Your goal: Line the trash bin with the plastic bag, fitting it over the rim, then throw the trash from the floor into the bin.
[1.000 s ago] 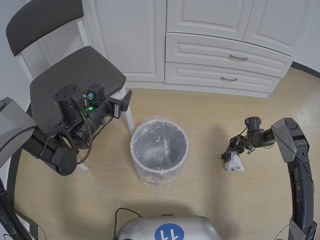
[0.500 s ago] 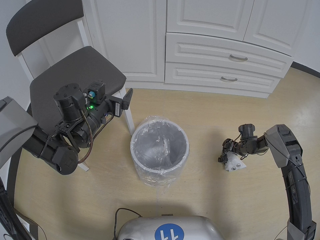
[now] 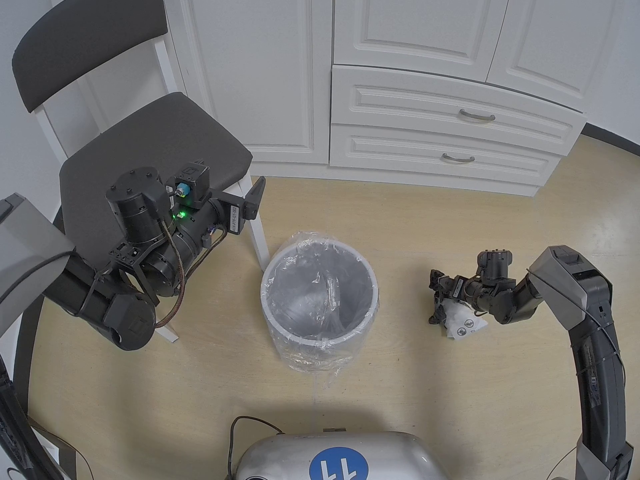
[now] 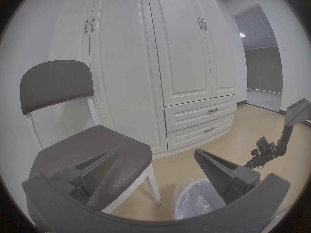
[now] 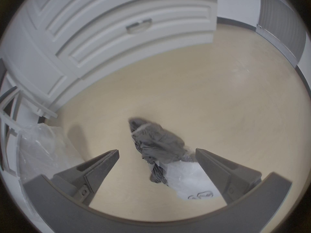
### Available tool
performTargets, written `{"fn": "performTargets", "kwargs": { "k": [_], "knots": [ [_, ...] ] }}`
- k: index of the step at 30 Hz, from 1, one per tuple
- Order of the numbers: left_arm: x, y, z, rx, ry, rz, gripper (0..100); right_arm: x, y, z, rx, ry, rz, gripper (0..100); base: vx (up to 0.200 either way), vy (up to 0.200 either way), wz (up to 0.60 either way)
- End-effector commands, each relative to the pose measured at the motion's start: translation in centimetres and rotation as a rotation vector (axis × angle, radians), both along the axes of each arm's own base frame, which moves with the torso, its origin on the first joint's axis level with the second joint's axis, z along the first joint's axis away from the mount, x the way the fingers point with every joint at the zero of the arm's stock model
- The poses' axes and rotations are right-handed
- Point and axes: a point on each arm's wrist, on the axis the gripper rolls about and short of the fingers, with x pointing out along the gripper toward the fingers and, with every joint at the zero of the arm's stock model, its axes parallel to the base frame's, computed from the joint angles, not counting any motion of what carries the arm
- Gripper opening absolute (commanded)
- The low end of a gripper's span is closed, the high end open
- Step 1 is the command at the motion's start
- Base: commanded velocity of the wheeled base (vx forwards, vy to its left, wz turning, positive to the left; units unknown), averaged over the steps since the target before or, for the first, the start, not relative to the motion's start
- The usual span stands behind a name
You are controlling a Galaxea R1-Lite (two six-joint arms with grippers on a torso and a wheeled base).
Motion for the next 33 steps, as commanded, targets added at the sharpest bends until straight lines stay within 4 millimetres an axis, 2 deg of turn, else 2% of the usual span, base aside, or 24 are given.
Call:
{"fn": "performTargets", "kwargs": {
  "k": [1, 10, 19, 28, 29, 33],
  "knots": [
    [-0.2, 0.2, 0.2, -0.002, -0.005, 0.003, 100, -1.4, 1.1, -1.4, -0.028, 0.003, 0.053, 100, 0.000, 0.000, 0.00],
    [-0.2, 0.0, 0.0, 0.001, 0.000, -0.003, 100, -1.5, 1.0, -2.6, -0.061, 0.046, 0.080, 100, 0.000, 0.000, 0.00],
    [0.0, -0.3, -0.4, 0.006, 0.010, -0.006, 100, 1.0, 0.8, -4.3, -0.069, 0.167, 0.067, 100, 0.000, 0.000, 0.00],
    [0.0, -0.5, -0.5, 0.002, 0.012, 0.023, 100, 1.0, 0.7, -4.4, -0.068, 0.198, 0.065, 100, 0.000, 0.000, 0.00],
    [-0.1, -0.5, -0.6, 0.002, 0.014, 0.025, 100, 1.0, 0.7, -4.4, -0.065, 0.198, 0.065, 0, 0.000, 0.000, 0.00],
    [-0.1, -0.5, -0.6, 0.001, 0.016, 0.024, 100, 1.0, 0.6, -4.4, -0.055, 0.197, 0.056, 0, 0.000, 0.000, 0.00]
  ]
}}
